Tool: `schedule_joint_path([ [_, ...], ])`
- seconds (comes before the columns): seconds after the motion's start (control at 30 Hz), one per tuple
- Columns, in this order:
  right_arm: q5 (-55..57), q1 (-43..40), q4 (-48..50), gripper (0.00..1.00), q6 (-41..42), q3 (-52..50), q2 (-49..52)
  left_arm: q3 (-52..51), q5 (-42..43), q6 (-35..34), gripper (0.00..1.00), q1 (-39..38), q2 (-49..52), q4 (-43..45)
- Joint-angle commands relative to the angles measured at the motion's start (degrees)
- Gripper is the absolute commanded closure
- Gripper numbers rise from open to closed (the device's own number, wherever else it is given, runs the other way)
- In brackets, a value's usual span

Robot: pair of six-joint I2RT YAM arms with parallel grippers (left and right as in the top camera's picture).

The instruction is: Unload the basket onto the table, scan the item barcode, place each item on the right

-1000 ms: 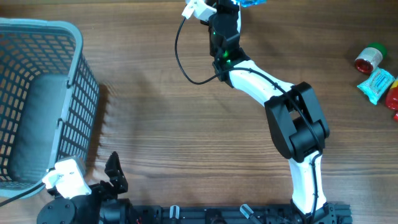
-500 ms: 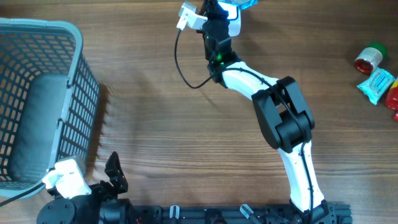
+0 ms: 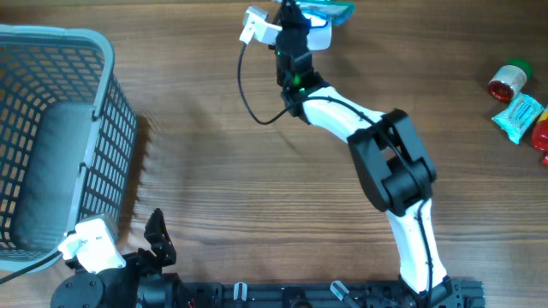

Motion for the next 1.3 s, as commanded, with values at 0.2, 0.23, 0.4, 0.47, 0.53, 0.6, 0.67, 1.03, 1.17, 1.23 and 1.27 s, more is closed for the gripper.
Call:
schedule_joint_path([
  [0.2,7.0,-22.8,-26.9,0.95,18.5,-0.2,-28.9,0.1,0.5,-0.3,0.0,-0.2,-0.2,0.1],
  [0.23,7.0,-27.2,-27.7,0.95,18.7,-0.2,-28.9,0.1,0.5,-0.3,0.0,-0.2,-0.2,0.1],
  [0.4,3.8,-45.4,-36.3,0.95,22.7,-0.4,-27.6,0.1,0.5,-0.3,0.0,-0.2,-0.2,0.1],
  [0.47,3.8,-51.4,-38.9,0.95,25.1,-0.4,-26.1,0.1,0.5,-0.3,0.0,-0.2,-0.2,0.1],
  [0.53,3.8,-56.3,-43.5,0.96,28.3,-0.4,-24.3,0.1,0.5,-0.3,0.0,-0.2,-0.2,0.1],
  [0.6,3.8,-60.9,-48.3,0.95,32.6,-0.4,-22.1,0.1,0.5,-0.3,0.0,-0.2,-0.2,0.1],
  [0.67,3.7,-64.1,-50.8,0.96,38.8,-0.4,-20.1,0.1,0.5,-0.3,0.0,-0.2,-0.2,0.1],
  [1.03,-1.2,-63.8,-56.2,0.21,61.2,-0.3,-18.7,0.1,0.5,-0.3,0.0,-0.2,-0.2,0.1],
  [1.17,-10.9,-58.3,-58.3,0.0,66.9,-0.3,-24.5,0.1,0.5,-0.3,0.0,-0.2,-0.2,0.1],
  [1.23,-18.3,-53.9,-60.0,0.0,71.1,-0.3,-28.6,0.1,0.5,-0.3,0.0,-0.2,-0.2,0.1],
  [1.27,-21.4,-51.3,-61.0,0.0,72.3,-0.3,-30.8,0.1,0.5,-0.3,0.0,-0.2,-0.2,0.1],
])
